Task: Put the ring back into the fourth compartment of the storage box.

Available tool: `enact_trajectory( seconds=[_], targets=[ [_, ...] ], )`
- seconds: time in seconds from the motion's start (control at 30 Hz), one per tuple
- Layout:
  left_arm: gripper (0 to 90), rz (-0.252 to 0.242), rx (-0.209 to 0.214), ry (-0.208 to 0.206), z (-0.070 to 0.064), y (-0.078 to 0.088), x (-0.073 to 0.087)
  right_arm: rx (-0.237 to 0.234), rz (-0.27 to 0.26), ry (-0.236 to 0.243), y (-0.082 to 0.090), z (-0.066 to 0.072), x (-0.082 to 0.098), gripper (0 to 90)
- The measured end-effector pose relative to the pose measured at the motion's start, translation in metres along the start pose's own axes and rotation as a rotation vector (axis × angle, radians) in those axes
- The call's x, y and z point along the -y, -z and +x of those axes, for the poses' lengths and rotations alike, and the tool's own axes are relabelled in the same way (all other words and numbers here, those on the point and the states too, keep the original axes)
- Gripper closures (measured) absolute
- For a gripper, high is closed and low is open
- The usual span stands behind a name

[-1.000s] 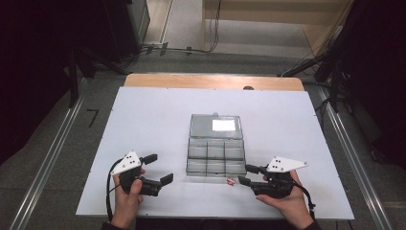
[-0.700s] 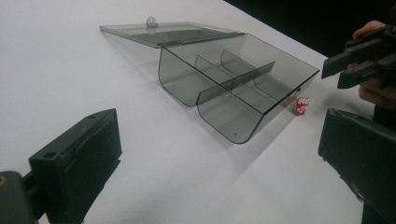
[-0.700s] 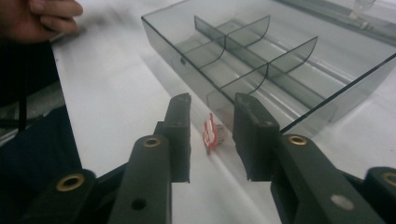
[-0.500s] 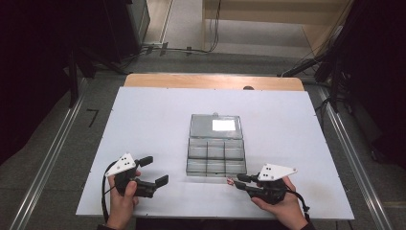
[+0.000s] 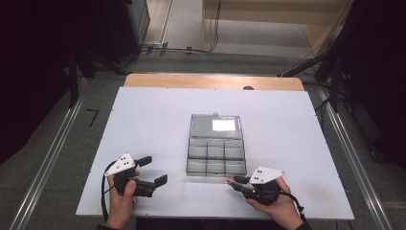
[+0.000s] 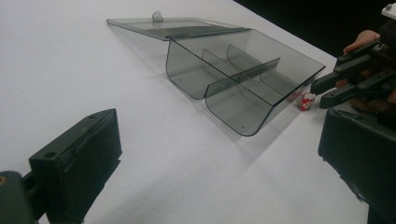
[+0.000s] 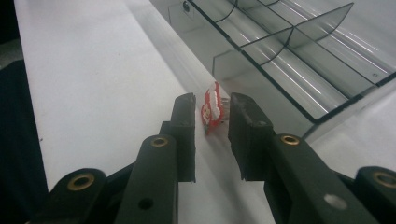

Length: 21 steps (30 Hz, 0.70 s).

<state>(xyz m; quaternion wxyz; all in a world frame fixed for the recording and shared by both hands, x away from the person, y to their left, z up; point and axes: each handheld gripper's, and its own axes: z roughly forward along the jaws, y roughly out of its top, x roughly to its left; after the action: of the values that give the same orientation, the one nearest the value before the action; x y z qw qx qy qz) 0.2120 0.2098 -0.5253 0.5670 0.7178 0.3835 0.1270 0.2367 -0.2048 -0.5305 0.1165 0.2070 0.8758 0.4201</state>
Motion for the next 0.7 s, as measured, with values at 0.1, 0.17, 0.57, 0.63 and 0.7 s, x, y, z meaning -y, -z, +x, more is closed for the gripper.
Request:
enact_trajectory(
  seconds=[0.1,0.17,0.57,0.63,0.7],
  targets=[
    [0.0,0.002,-0.001,0.002,0.0000,-0.0006,0.0001,0.010,0.007,0.011,-0.0024,0.0020,-0.0007,72.1],
    [0.0,0.003,-0.001,0.001,0.0002,-0.0006,0.0001,0.020,0.014,0.020,-0.0043,0.0028,-0.0008,74.0],
    [0.0,0.002,-0.006,0.004,0.0034,0.0006,0.0010,0.002,0.029,0.019,-0.0041,0.0020,-0.0021,88.2],
    [0.0,0.002,-0.007,0.005,0.0035,0.0006,0.0010,-0.018,0.029,0.015,-0.0041,0.0023,-0.0023,88.3],
    [0.0,0.002,-0.008,0.005,0.0035,0.0007,0.0010,-0.029,0.028,0.017,-0.0035,0.0032,-0.0027,88.4]
  ],
)
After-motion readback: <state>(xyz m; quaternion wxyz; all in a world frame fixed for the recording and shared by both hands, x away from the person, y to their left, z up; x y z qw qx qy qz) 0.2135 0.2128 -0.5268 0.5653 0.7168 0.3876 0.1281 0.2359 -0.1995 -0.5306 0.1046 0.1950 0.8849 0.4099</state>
